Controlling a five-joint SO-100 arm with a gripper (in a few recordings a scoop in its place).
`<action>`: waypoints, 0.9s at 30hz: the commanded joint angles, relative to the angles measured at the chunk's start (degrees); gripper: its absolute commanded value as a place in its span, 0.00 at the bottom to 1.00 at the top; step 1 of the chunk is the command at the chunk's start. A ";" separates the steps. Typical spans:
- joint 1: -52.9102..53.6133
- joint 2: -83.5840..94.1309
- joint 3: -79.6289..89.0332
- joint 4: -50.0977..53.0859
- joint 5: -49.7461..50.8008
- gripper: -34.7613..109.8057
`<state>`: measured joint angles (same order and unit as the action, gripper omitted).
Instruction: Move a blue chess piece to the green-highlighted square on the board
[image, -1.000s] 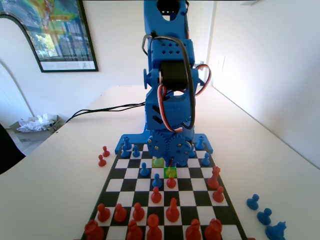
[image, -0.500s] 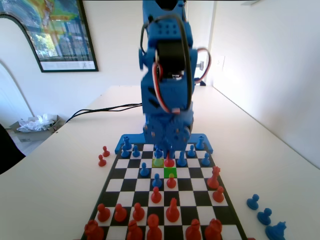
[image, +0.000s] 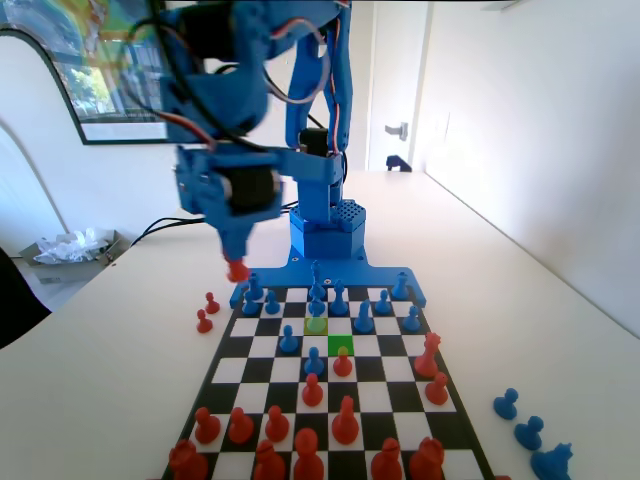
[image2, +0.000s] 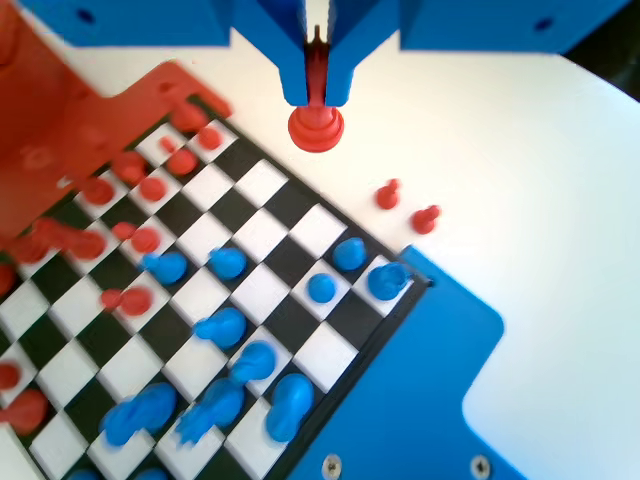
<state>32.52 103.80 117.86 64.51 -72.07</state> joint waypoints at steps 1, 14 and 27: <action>3.78 0.18 -5.19 0.44 -1.32 0.25; 8.26 -16.70 -11.95 -8.26 -1.76 0.25; 9.67 -25.66 -4.92 -22.41 -7.38 0.25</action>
<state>41.66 77.08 111.53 44.56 -77.87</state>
